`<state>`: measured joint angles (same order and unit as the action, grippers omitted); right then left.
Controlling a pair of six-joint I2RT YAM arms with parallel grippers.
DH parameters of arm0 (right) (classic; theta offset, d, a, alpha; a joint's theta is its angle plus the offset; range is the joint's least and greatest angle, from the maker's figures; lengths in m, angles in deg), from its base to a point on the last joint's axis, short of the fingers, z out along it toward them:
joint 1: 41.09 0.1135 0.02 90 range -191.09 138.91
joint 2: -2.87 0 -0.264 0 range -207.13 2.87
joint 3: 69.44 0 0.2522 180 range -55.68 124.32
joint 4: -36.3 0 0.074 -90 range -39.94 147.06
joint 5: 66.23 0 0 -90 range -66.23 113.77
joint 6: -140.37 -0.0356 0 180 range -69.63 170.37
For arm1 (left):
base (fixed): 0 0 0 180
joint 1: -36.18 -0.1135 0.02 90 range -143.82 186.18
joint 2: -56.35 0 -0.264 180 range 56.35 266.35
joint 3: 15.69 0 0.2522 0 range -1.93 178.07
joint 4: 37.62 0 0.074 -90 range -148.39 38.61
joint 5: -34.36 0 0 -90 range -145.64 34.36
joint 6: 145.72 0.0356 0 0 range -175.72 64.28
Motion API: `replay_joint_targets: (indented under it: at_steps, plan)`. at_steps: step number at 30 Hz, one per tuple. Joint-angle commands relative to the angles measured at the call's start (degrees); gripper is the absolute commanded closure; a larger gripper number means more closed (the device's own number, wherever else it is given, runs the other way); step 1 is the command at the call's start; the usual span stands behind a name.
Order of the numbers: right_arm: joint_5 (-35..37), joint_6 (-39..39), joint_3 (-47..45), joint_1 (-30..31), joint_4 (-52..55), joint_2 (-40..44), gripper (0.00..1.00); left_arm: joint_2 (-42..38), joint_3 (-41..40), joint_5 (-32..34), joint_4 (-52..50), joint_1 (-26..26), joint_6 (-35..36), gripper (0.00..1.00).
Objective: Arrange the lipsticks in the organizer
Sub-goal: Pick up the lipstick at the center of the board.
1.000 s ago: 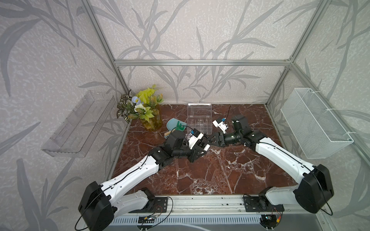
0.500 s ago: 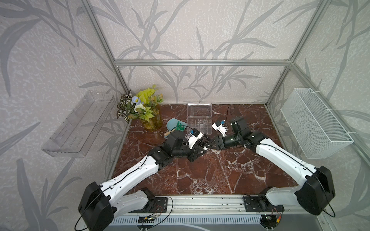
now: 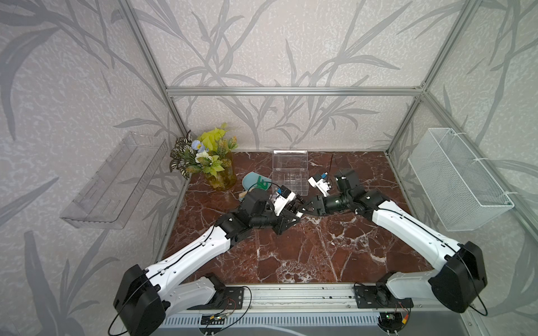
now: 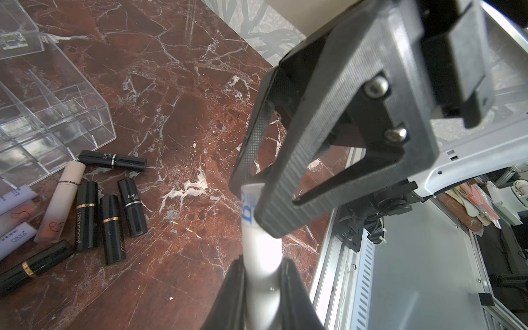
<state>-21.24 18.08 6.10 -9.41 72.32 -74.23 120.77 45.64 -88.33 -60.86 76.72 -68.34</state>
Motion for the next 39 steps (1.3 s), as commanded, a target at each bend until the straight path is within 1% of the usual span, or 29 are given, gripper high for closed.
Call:
replay_joint_targets:
  at_steps: [1, 5, 8, 11, 13, 16, 18, 20, 24, 26, 28, 29, 30, 31, 32, 33, 34, 36, 39]
  plan:
    - [-0.02, -1.31, 0.53, 0.23, -3.09, -0.29, 0.55, -0.24, 1.37, -0.32, -0.02, 0.17, 0.75, 0.83]
    - [-0.12, -1.68, 0.04, 0.31, -3.93, -0.35, 0.59, -0.54, 0.77, -0.18, 0.10, 0.21, 0.71, 0.83]
    - [-0.46, -2.14, -0.01, 0.49, -4.54, -0.48, 0.66, -0.61, 0.54, 0.07, 0.22, 0.18, 0.74, 0.83]
    - [-0.77, -2.49, 0.09, 0.92, -4.71, -0.59, 0.66, -0.61, 0.30, 0.33, 0.33, 0.20, 0.67, 0.83]
    - [-0.59, -2.28, 0.10, 1.26, -4.47, -0.57, 0.64, -0.68, 0.13, 0.55, 0.35, 0.18, 0.58, 0.83]
    - [-0.34, -1.97, -0.05, 1.63, -3.87, -0.56, 0.54, -0.86, -0.02, 0.87, 0.27, 0.23, 0.67, 0.83]
    - [-0.08, -1.60, -0.16, 1.82, -3.37, -0.59, 0.53, -0.96, -0.01, 1.09, 0.32, 0.19, 0.67, 0.83]
    - [0.16, -1.51, -0.34, 1.82, -3.33, -0.57, 0.57, -0.97, -0.08, 1.14, 0.25, 0.20, 0.67, 0.82]
    - [0.29, -1.51, -0.46, 1.80, -3.30, -0.42, 0.72, -0.94, -0.11, 1.24, 0.29, 0.17, 0.67, 0.82]
    - [0.35, -1.49, -0.26, 1.85, -3.20, -0.42, 0.77, -1.04, -0.07, 1.34, 0.25, 0.18, 0.67, 0.82]
    - [0.41, -1.46, -0.21, 1.81, -3.19, -0.32, 0.85, -1.05, -0.10, 1.51, 0.24, 0.22, 0.58, 0.79]
    - [0.43, -1.39, -0.25, 1.87, -3.19, -0.33, 0.88, -1.05, -0.11, 1.64, 0.21, 0.22, 0.58, 0.76]
    - [0.59, -1.37, -0.18, 1.81, -3.19, -0.25, 0.91, -1.05, -0.07, 1.82, 0.24, 0.16, 0.54, 0.67]
    - [0.82, -1.36, -0.19, 1.82, -3.15, -0.22, 0.92, -1.05, -0.11, 2.21, 0.08, 0.20, 0.49, 0.52]
    - [1.01, -1.24, -0.11, 1.83, -3.11, -0.24, 0.92, -1.05, -0.01, 2.78, -0.09, 0.17, 0.49, 0.33]
    - [1.44, -1.06, -0.08, 1.81, -2.89, -0.24, 0.92, -1.11, 0.07, 3.52, -0.19, 0.17, 0.49, 0.09]
    - [1.99, -0.69, 0.26, 1.80, -2.55, -0.41, 0.92, -1.19, 0.16, 4.30, -0.35, 0.17, 0.49, 0.00]
    - [4.16, 1.05, 1.56, 1.83, -0.62, -1.05, 0.86, -1.48, 0.22, 6.53, -0.34, 0.20, 0.37, 0.00]
    - [10.86, 5.26, 4.56, 1.72, 3.66, -2.44, 0.85, -1.91, 0.50, 12.16, -0.92, 0.17, -0.04, 0.00]
